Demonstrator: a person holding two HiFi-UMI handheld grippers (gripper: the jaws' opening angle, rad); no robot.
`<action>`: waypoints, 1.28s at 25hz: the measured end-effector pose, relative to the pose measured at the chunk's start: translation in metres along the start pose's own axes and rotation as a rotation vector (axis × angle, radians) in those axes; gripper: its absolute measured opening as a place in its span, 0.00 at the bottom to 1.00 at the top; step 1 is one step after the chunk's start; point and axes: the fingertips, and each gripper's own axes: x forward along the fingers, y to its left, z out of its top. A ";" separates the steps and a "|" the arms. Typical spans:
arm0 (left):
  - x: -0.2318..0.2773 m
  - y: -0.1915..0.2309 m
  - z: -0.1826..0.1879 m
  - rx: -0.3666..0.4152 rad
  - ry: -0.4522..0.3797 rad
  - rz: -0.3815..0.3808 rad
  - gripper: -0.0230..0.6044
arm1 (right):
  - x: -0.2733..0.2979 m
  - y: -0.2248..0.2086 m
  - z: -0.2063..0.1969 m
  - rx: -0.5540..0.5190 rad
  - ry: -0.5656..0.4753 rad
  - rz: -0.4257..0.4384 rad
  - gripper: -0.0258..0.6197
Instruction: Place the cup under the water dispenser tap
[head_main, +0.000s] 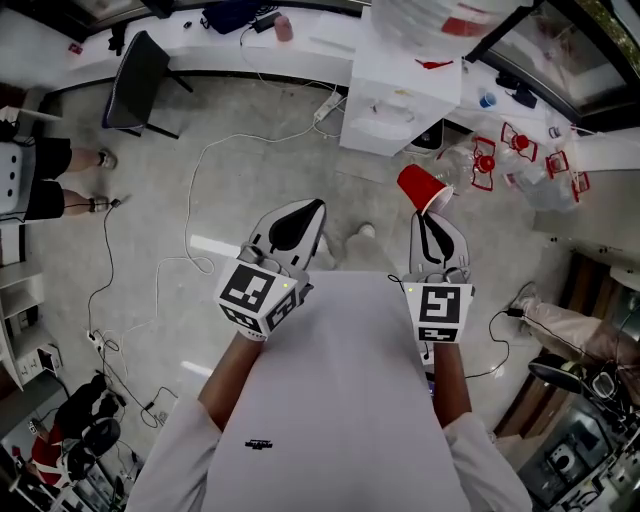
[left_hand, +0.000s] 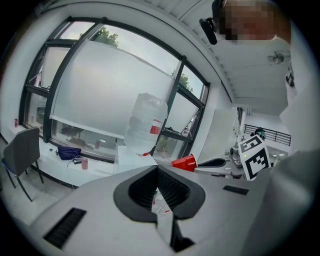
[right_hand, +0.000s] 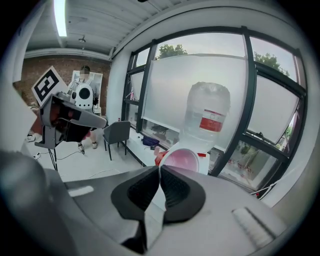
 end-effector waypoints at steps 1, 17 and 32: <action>0.003 0.000 0.001 -0.001 0.001 0.001 0.04 | 0.002 -0.003 0.001 -0.004 0.002 0.004 0.07; 0.047 -0.002 0.013 0.001 0.010 0.057 0.04 | 0.041 -0.038 -0.004 -0.019 0.005 0.073 0.07; 0.084 0.012 -0.005 -0.018 0.076 0.094 0.04 | 0.090 -0.039 -0.018 -0.055 0.031 0.161 0.07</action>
